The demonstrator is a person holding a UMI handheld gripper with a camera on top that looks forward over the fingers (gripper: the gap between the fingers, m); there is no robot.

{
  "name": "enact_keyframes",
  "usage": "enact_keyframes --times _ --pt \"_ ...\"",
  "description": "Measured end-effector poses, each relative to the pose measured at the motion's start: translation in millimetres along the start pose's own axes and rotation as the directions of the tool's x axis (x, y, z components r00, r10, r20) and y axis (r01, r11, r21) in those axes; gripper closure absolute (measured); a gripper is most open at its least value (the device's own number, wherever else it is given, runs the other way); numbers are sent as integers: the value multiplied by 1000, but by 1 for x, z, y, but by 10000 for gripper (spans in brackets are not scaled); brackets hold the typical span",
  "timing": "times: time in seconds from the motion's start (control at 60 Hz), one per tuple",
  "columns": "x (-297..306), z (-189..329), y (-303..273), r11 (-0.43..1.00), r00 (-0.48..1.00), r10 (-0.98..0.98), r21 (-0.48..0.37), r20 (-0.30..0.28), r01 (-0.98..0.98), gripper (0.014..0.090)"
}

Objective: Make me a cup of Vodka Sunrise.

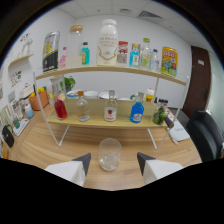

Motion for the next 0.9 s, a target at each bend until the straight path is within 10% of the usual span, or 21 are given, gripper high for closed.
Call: enact_keyframes --times 0.4,0.9 --pt "-16 -27 48 998 997 42 -46 -58 -44 191" --pt "-172 26 -53 969 984 104 210 145 -133 192"
